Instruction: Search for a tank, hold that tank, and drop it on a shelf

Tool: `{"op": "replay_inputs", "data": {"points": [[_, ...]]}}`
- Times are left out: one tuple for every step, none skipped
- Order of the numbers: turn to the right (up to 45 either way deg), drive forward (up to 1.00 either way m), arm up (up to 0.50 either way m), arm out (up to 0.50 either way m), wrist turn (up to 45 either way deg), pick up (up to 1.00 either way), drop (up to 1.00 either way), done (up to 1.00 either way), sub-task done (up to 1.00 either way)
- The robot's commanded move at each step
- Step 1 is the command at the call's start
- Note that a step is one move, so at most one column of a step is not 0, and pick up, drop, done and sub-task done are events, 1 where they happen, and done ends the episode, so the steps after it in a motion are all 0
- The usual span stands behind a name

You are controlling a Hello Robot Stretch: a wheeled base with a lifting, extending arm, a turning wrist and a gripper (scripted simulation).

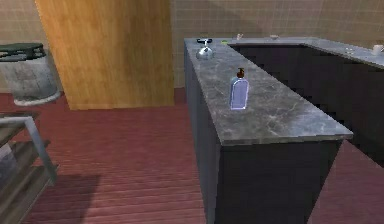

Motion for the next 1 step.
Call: {"op": "replay_inputs", "data": {"points": [[-45.0, 0.00, 0.00, 0.00, 0.0, 0.00, 0.00, 0.00, 0.00]]}}
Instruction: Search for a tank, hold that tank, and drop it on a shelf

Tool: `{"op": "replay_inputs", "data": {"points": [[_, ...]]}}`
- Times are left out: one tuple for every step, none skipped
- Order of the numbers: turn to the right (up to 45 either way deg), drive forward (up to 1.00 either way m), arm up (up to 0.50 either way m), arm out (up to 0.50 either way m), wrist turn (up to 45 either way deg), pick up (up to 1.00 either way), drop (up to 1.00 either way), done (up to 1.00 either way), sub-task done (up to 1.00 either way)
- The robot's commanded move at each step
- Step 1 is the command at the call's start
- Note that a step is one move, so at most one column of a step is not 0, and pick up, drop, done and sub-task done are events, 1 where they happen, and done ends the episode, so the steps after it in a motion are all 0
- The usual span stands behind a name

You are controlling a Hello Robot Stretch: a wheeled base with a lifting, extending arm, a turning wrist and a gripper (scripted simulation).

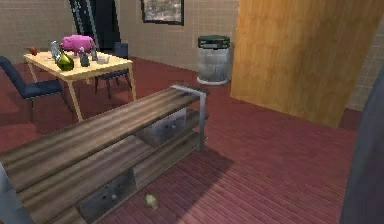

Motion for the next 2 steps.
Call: {"op": "replay_inputs", "data": {"points": [[-3.0, 0.00, 0.00, 0.00, 0.0, 0.00, 0.00, 0.00, 0.00], [45.0, 0.00, 0.00, 0.00, 0.0, 0.00, 0.00, 0.00, 0.00]]}}
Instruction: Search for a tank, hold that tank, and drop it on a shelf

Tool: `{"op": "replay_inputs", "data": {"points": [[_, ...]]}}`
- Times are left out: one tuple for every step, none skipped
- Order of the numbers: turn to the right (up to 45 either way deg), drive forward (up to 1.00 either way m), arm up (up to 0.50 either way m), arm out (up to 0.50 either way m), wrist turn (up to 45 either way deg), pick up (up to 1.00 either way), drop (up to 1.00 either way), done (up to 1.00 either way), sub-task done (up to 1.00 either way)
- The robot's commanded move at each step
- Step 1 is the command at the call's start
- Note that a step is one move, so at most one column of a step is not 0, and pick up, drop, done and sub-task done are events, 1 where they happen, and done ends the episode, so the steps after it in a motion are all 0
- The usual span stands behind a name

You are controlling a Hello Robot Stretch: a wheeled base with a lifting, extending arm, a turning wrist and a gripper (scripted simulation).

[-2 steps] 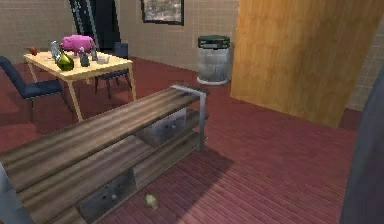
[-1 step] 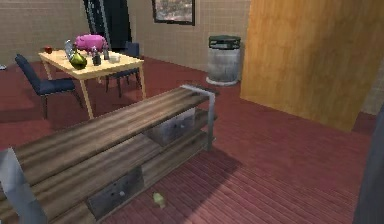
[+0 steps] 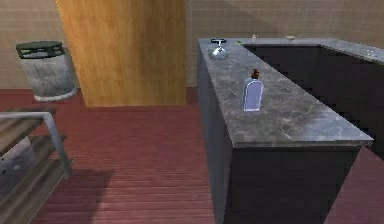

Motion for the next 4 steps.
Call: {"op": "replay_inputs", "data": {"points": [[42.0, 0.00, 0.00, 0.00, 0.0, 0.00, 0.00, 0.00, 0.00], [0.0, 0.20, 0.00, 0.00, 0.0, 0.00, 0.00, 0.00, 0.00], [-45.0, 0.00, 0.00, 0.00, 0.0, 0.00, 0.00, 0.00, 0.00], [-45.0, 0.00, 0.00, 0.00, 0.0, 0.00, 0.00, 0.00, 0.00]]}}
